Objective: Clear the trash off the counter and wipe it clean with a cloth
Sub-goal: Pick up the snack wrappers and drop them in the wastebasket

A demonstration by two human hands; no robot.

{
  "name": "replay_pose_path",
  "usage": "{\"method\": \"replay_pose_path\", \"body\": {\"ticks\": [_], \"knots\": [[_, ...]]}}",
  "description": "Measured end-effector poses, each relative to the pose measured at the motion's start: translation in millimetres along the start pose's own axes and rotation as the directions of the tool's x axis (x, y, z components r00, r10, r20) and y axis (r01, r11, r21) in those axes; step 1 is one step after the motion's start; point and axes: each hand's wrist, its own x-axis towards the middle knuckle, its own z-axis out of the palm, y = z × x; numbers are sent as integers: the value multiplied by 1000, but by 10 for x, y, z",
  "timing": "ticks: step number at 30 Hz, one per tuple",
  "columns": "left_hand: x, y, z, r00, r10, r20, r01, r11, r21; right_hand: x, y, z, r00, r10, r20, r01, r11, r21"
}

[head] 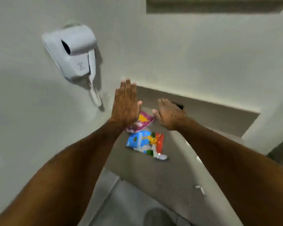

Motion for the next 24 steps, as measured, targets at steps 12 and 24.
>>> {"method": "replay_pose_path", "body": {"ticks": [12, 24], "knots": [[-373, -481, 2495, 686, 43, 727, -66, 998, 3, 41, 4, 2260, 869, 105, 484, -10, 981, -195], [-824, -308, 1470, 933, -116, 340, 238, 908, -345, -695, -107, 1717, 895, 294, 335, -305, 952, -21]]}}
